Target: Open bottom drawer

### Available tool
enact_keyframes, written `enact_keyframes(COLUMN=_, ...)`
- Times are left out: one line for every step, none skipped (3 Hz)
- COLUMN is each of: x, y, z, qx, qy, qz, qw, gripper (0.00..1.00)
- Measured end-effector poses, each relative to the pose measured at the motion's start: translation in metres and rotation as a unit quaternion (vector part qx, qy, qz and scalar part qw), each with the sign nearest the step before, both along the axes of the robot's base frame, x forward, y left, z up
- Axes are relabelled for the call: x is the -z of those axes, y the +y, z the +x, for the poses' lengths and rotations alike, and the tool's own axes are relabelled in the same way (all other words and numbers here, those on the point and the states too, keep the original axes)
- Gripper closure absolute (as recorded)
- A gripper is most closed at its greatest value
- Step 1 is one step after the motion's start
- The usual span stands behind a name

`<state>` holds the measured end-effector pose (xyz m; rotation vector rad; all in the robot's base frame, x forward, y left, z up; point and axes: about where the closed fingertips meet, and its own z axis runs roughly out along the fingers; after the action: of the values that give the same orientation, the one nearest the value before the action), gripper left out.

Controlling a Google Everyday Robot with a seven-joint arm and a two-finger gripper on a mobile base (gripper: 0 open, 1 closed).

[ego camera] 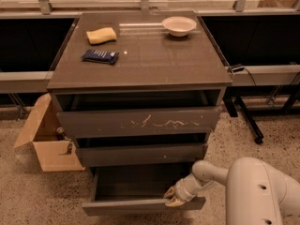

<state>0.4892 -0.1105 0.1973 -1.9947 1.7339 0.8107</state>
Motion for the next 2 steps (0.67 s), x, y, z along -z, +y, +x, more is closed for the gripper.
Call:
enact_keyframes(x=-0.001, y=0.004, z=-0.009, qx=-0.003, qy=0.011, qz=0.007, qw=0.9999, gripper=0.77)
enact_keyframes(x=-0.012, y=0.003, z=-0.01, qx=-0.006, qy=0.005, qz=0.016, qw=0.9998, gripper=0.46)
